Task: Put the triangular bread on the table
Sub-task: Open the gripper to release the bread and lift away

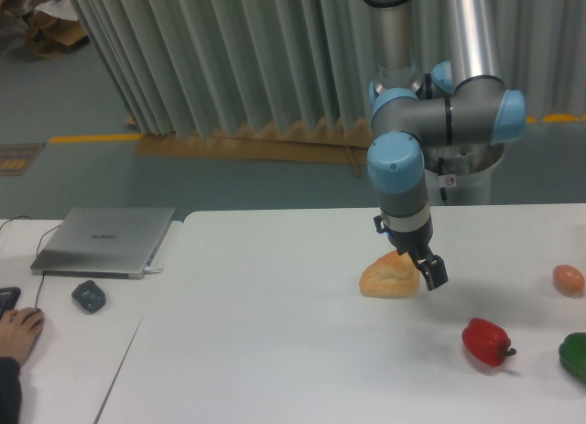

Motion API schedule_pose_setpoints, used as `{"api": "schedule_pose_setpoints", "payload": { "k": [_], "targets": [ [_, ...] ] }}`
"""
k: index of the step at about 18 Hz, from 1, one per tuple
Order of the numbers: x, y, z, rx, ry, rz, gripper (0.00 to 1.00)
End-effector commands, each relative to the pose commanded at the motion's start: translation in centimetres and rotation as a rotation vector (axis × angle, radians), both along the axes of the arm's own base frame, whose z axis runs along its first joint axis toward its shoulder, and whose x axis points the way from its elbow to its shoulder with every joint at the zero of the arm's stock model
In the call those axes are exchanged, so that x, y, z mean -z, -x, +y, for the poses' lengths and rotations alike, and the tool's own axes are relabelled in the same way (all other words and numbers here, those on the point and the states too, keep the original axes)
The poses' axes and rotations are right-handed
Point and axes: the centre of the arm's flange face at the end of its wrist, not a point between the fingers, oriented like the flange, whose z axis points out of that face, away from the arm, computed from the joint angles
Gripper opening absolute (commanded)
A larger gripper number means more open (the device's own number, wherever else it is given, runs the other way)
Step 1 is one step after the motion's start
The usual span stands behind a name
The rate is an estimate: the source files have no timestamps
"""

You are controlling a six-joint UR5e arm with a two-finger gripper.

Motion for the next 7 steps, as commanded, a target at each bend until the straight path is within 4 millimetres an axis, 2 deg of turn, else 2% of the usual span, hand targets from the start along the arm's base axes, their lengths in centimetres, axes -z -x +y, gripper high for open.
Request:
{"api": "schedule_pose_setpoints", "payload": {
  "k": [7],
  "targets": [
    [0.27, 0.02, -0.07, -0.002, -0.003, -0.002, 1.0]
  ]
}}
